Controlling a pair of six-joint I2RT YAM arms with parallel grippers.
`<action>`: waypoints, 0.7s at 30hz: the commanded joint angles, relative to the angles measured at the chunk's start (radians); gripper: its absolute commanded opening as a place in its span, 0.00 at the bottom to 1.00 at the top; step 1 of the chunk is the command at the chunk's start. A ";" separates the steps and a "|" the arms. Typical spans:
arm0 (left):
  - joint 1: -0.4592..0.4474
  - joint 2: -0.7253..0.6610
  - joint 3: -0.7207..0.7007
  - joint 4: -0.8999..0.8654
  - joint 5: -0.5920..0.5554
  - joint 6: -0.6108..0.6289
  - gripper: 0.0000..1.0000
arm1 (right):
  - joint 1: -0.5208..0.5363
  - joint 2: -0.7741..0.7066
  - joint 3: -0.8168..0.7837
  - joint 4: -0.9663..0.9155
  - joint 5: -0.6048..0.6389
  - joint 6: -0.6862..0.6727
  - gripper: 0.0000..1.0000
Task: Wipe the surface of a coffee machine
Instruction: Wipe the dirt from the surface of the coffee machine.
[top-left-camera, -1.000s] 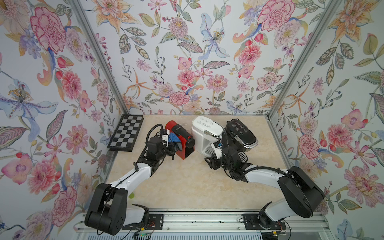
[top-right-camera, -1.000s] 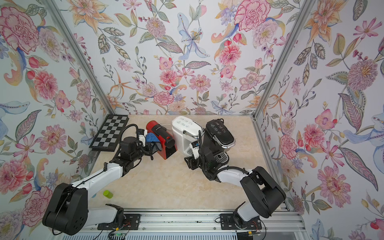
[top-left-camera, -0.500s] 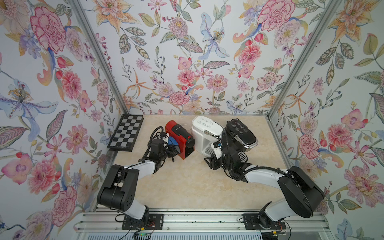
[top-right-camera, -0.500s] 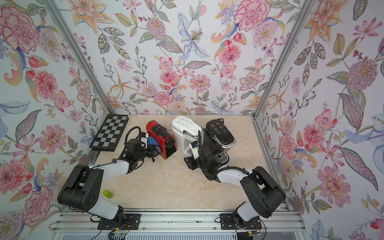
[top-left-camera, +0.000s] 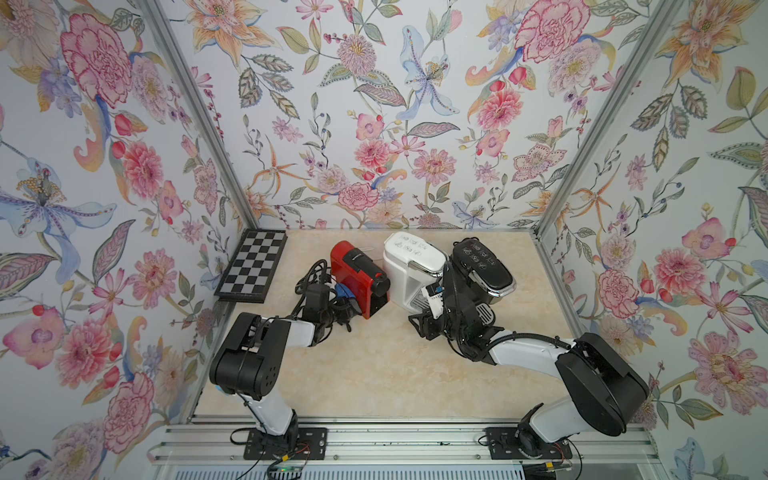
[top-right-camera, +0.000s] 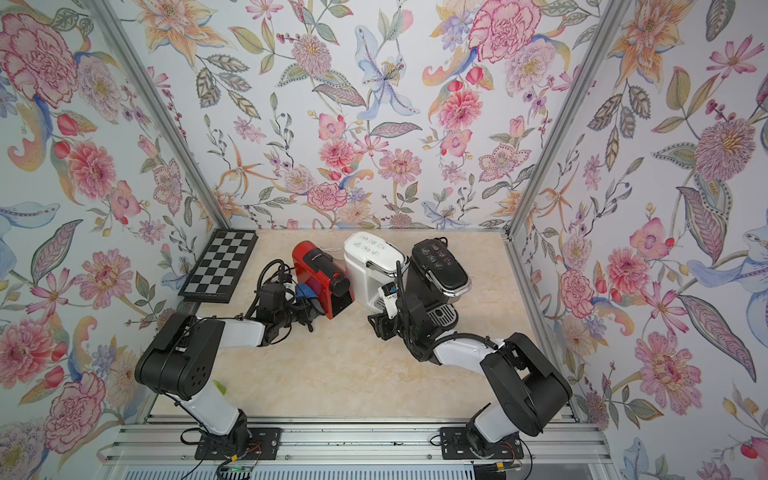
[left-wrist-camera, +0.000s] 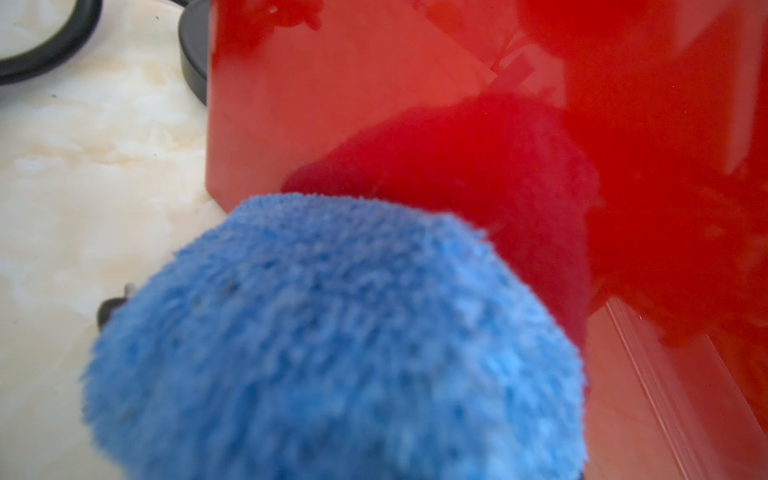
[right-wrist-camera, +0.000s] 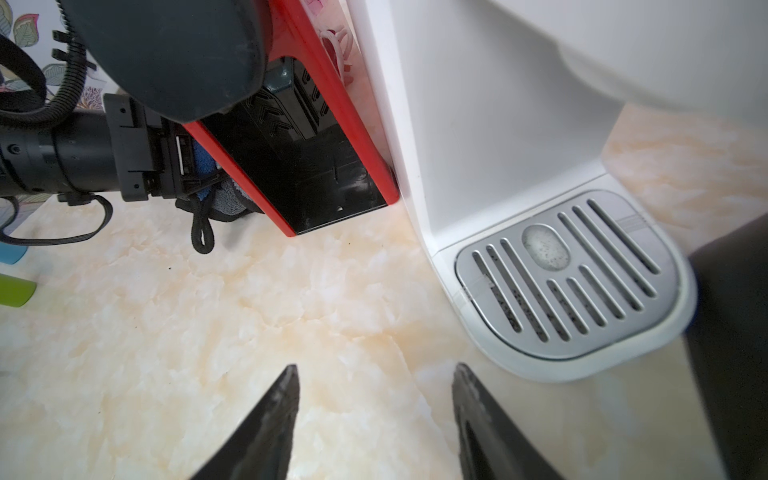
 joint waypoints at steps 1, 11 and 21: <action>-0.109 -0.072 0.054 0.041 0.077 -0.030 0.00 | 0.007 0.005 0.018 0.011 0.004 -0.005 0.60; -0.188 -0.114 -0.020 0.006 0.040 -0.057 0.00 | 0.011 0.026 0.025 0.014 -0.002 -0.003 0.60; -0.237 -0.049 -0.022 0.083 0.057 -0.109 0.00 | 0.013 0.035 0.028 0.013 0.003 -0.006 0.60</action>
